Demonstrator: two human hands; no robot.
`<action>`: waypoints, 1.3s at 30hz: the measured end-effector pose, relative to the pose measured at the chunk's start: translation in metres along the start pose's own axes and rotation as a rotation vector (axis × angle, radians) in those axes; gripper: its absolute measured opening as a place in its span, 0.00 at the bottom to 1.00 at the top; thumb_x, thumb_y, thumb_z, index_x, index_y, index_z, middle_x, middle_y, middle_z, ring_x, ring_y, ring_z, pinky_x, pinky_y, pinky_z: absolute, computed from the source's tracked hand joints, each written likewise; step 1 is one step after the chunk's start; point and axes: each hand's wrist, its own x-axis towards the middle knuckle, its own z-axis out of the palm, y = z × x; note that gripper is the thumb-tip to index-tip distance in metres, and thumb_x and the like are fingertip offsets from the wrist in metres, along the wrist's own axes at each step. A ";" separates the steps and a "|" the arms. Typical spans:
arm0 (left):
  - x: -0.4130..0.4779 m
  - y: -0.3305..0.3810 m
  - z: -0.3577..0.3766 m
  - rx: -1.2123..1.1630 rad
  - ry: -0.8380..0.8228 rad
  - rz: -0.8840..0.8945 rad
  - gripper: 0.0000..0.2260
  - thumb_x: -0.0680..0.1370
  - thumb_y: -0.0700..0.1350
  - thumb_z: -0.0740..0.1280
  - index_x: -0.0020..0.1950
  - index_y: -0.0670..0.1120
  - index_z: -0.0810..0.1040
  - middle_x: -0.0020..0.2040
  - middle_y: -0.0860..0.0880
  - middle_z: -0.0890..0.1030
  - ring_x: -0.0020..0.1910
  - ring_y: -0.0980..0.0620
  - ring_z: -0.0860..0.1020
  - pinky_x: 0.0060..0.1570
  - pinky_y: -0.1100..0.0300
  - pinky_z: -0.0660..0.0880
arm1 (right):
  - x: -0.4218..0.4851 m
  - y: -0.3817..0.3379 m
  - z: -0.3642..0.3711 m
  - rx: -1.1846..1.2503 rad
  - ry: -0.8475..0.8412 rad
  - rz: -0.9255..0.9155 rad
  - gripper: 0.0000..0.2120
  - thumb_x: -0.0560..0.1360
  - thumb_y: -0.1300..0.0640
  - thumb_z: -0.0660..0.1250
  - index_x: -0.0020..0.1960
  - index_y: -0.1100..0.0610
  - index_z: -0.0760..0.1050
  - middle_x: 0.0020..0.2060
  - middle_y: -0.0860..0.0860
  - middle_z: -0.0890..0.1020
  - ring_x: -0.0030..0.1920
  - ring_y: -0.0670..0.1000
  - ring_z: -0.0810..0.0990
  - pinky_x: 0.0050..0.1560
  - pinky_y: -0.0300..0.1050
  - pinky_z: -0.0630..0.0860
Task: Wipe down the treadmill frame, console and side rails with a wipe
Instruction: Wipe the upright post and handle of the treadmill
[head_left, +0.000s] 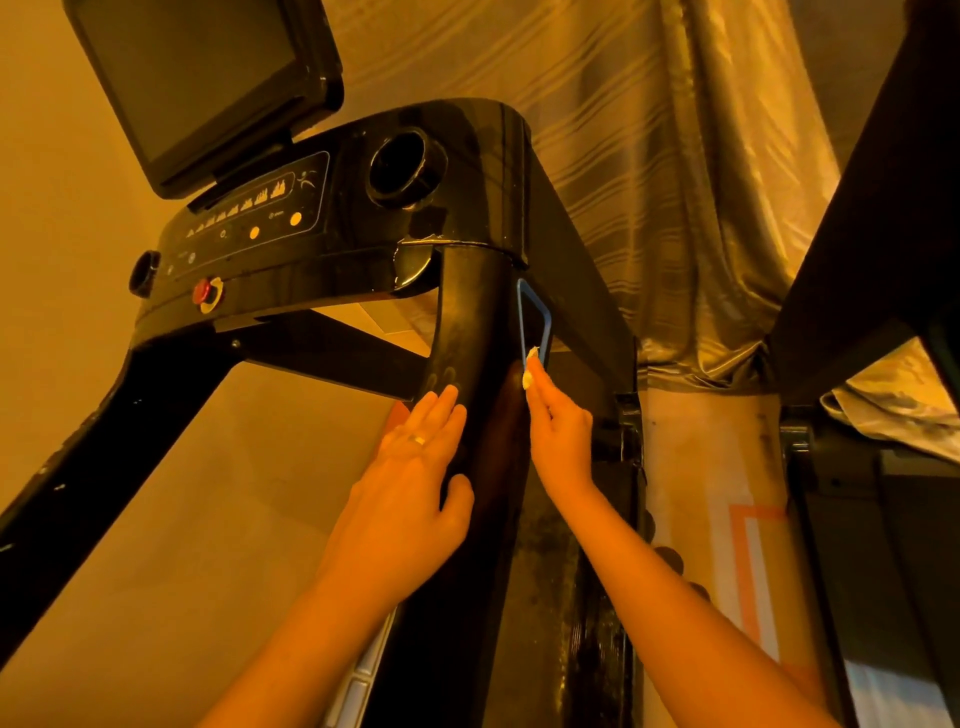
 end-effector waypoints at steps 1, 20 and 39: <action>0.000 0.000 0.000 0.000 -0.001 -0.006 0.29 0.83 0.50 0.60 0.82 0.57 0.52 0.78 0.66 0.43 0.71 0.74 0.35 0.79 0.59 0.53 | 0.003 -0.001 0.003 -0.002 0.019 0.023 0.20 0.83 0.55 0.60 0.75 0.50 0.69 0.28 0.47 0.69 0.28 0.43 0.67 0.28 0.33 0.64; -0.001 0.001 -0.001 0.001 -0.017 0.007 0.29 0.83 0.49 0.59 0.82 0.56 0.51 0.79 0.65 0.44 0.71 0.73 0.34 0.77 0.61 0.49 | 0.104 -0.037 0.015 0.053 0.142 -0.066 0.15 0.84 0.55 0.60 0.69 0.54 0.77 0.57 0.51 0.84 0.57 0.47 0.81 0.60 0.31 0.70; 0.000 0.004 -0.003 0.006 0.003 -0.003 0.29 0.82 0.47 0.60 0.82 0.53 0.55 0.78 0.63 0.45 0.74 0.68 0.39 0.79 0.51 0.56 | -0.045 0.000 -0.002 0.129 0.059 0.110 0.16 0.82 0.56 0.64 0.69 0.47 0.73 0.29 0.43 0.74 0.28 0.40 0.71 0.30 0.32 0.66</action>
